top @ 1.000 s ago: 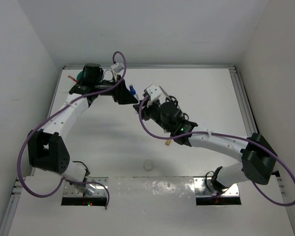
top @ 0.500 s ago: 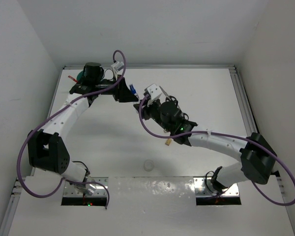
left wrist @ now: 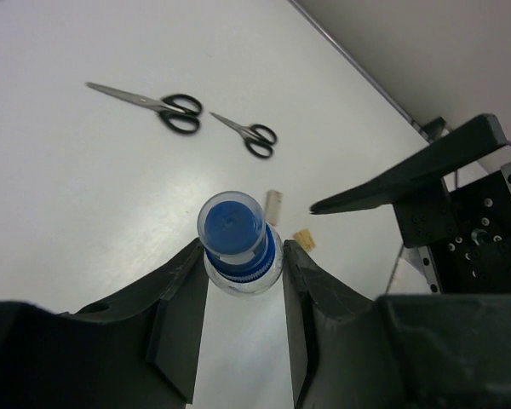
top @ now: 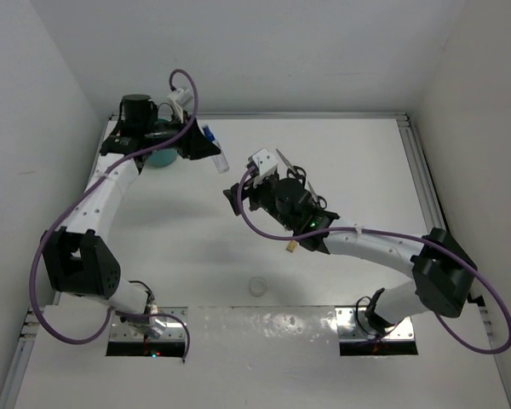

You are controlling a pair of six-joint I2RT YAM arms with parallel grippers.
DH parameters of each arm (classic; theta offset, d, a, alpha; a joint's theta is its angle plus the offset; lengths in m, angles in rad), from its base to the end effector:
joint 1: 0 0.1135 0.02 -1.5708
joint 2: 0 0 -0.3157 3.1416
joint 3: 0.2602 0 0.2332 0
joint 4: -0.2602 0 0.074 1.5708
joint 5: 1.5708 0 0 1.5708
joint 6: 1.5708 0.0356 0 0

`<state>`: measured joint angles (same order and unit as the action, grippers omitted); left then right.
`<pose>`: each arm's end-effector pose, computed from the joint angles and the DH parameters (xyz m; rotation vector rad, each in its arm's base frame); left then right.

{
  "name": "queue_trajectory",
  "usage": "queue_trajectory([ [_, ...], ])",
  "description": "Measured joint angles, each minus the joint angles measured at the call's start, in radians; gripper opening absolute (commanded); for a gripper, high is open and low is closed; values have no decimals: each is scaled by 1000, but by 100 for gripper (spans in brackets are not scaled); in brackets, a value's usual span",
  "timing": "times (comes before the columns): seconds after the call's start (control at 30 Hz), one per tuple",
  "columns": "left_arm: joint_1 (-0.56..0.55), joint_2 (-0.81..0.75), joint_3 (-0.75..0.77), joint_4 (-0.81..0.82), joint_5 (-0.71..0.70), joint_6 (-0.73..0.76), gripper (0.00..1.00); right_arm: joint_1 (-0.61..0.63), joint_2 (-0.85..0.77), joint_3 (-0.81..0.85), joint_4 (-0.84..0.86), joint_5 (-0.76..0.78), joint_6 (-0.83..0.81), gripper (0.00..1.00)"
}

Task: Sort the stationery into containers
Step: Pick up the stationery from the center of the board, then place the stationery in the storage box.

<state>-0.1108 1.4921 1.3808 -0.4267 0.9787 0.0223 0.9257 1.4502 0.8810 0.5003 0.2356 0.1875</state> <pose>0.3013 -0.0632 0.4147 0.7093 1.8832 -1.0732 0.1946 0.2447 0.3485 -0.4301 1.6229 0.6552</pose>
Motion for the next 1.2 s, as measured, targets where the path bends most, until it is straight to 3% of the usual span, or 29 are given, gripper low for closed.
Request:
queue_trajectory([
  [0.3,223,99,172,-5,-107,56,0,-40,-8,-62,-4,8,5,86],
  [0.6,470,392,392,144,-230,-20,0,-134,45,-64,-9,-67,34,86],
  [0.93,469,677,618,205,-401,26,0,-210,214,17,-41,-178,88,84],
  [1.2,466,767,658,251,-468,92,0,-219,249,47,-62,-205,130,84],
])
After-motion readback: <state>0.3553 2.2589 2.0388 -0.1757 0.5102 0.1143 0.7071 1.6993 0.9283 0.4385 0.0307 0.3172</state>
